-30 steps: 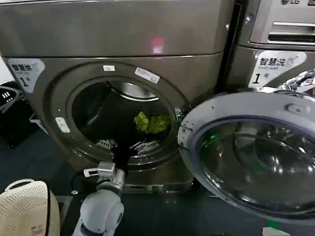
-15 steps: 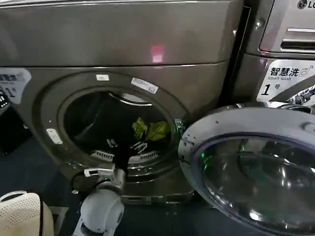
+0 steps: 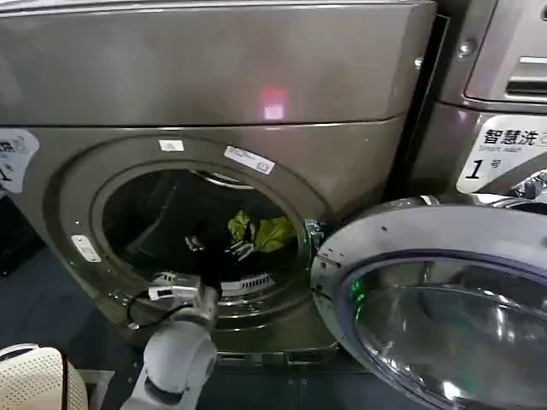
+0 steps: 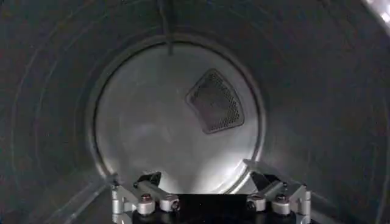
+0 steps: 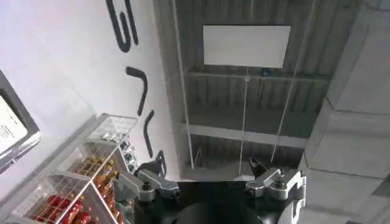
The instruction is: Grasp the clothes from the dryer.
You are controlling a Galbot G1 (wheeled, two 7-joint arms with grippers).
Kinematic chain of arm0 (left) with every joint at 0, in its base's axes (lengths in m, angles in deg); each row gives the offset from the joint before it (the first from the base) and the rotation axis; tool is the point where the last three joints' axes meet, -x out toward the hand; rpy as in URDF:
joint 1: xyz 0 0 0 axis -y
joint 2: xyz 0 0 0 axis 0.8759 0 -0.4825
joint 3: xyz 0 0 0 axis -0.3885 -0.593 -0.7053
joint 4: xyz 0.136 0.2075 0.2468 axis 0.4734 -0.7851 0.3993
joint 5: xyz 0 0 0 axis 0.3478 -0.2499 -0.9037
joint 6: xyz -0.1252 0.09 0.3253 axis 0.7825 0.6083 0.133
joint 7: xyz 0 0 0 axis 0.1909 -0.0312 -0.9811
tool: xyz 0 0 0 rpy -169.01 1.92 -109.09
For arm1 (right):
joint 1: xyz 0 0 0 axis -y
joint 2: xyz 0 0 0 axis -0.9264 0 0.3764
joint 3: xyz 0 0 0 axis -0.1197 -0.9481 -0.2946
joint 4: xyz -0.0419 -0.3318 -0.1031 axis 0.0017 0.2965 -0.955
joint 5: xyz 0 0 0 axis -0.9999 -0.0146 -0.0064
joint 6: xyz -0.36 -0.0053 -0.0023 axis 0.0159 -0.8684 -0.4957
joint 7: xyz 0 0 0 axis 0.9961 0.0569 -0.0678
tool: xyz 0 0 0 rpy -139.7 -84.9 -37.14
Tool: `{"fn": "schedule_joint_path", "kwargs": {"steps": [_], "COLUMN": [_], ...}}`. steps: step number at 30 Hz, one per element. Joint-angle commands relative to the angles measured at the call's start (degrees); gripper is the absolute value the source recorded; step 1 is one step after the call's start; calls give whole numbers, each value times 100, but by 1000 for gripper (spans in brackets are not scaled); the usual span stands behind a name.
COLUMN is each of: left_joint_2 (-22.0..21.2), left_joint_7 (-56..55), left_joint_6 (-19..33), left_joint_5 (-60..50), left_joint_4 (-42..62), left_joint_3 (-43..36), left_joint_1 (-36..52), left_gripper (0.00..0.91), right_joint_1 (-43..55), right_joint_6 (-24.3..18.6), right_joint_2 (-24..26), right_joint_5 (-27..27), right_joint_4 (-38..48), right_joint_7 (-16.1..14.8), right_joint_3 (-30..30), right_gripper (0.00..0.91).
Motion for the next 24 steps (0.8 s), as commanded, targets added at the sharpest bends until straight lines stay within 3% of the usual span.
{"fn": "schedule_joint_path", "kwargs": {"steps": [1, 10, 14, 18, 24], "left_joint_2": [-170, -486, -436, -310, -34], "left_joint_7": [248, 863, 1247, 2324, 4645], "left_joint_6": [410, 1322, 1441, 1593, 2275], "left_joint_5": [-51, -728, -1412, -3150, -4156], "left_joint_4": [2712, 5549, 6747, 7429, 7943], "left_joint_3": [0, -2, -162, -316, -1074], "left_joint_1": [2130, 3637, 4183, 4640, 5182], "left_gripper": [907, 907, 907, 907, 907], "right_joint_1": [3, 55, 26, -7, -72], "right_joint_6": [-60, -149, -194, -230, -230], "right_joint_2": [-11, -36, -19, -26, -15], "right_joint_5": [6, -18, -22, -18, 18], "right_joint_4": [33, 110, 156, 194, 166], "right_joint_7": [4, 0, -2, 0, 1], "right_joint_3": [8, -49, -81, -87, -32], "right_gripper": [907, 907, 907, 907, 907]}}
